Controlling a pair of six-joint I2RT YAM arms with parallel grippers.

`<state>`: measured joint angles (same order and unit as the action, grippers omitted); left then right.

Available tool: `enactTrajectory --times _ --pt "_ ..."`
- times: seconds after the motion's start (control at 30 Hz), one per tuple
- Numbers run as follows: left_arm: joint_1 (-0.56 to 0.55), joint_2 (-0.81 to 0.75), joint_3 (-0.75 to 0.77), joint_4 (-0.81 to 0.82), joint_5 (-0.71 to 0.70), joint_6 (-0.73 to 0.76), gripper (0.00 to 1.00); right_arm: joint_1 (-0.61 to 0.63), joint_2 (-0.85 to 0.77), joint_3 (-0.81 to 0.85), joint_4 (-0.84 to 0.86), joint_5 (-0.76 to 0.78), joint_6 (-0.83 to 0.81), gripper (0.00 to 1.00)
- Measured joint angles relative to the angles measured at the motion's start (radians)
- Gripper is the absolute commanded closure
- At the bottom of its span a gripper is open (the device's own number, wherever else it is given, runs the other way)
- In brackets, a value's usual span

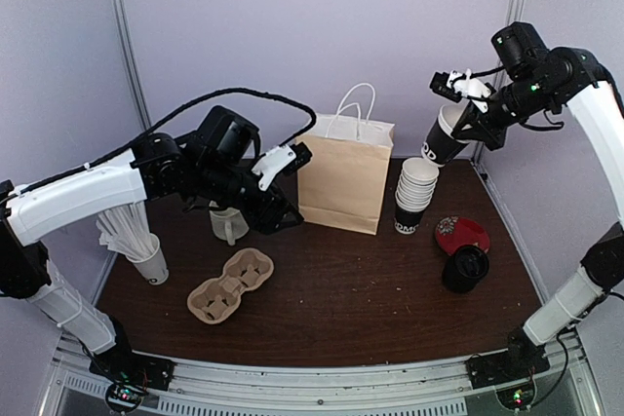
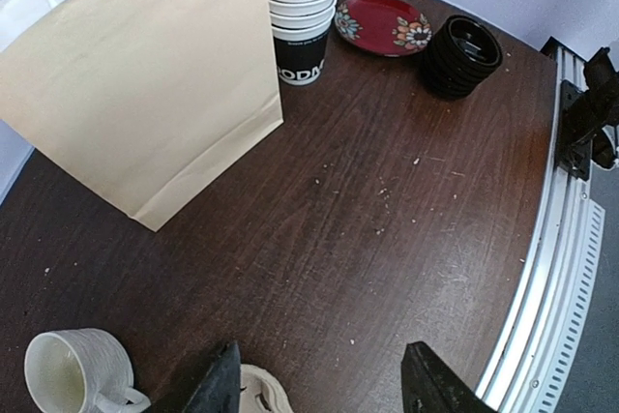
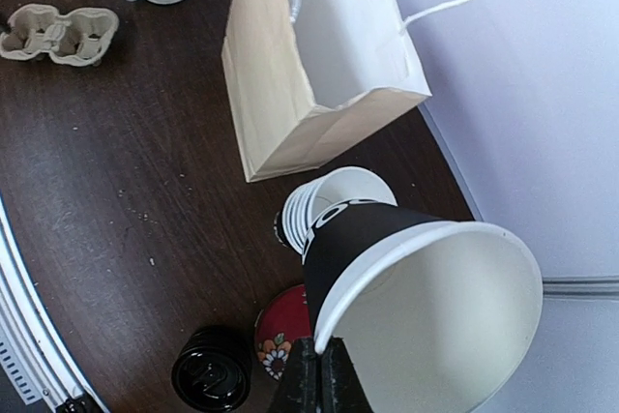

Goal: Pack the takeout coffee

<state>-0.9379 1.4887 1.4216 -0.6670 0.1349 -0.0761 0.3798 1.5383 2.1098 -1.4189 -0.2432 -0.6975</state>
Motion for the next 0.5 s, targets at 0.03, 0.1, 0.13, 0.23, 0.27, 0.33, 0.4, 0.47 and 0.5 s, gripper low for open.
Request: enactTrajectory --times 0.03,0.1,0.13,0.23,0.27,0.33,0.4,0.47,0.5 --pt "0.0 -0.002 0.0 0.0 -0.009 0.0 0.4 0.005 -0.02 -0.022 0.0 -0.019 -0.008 1.0" --pt "0.0 -0.006 -0.002 0.004 -0.03 0.0 0.4 0.035 -0.072 -0.104 0.001 -0.06 -0.022 1.0" --pt "0.0 -0.01 -0.006 0.009 -0.044 -0.001 0.4 0.06 -0.098 -0.154 0.007 -0.076 -0.032 1.0" --pt "0.0 -0.029 -0.018 0.02 -0.086 -0.003 0.39 0.166 -0.157 -0.315 0.026 -0.097 -0.053 1.0" --pt "0.0 -0.036 -0.024 0.025 -0.104 -0.005 0.39 0.206 -0.166 -0.364 0.032 -0.097 -0.059 1.0" --pt "0.0 -0.048 -0.037 0.032 -0.144 -0.01 0.37 0.285 -0.169 -0.447 0.051 -0.095 -0.066 1.0" --pt "0.0 -0.058 -0.05 0.039 -0.19 -0.017 0.37 0.352 -0.154 -0.498 0.07 -0.092 -0.067 1.0" --pt "0.002 -0.066 -0.066 0.042 -0.229 -0.027 0.36 0.425 -0.124 -0.537 0.102 -0.089 -0.066 1.0" --pt "0.003 -0.071 -0.075 0.045 -0.246 -0.032 0.35 0.452 -0.106 -0.545 0.116 -0.087 -0.065 1.0"
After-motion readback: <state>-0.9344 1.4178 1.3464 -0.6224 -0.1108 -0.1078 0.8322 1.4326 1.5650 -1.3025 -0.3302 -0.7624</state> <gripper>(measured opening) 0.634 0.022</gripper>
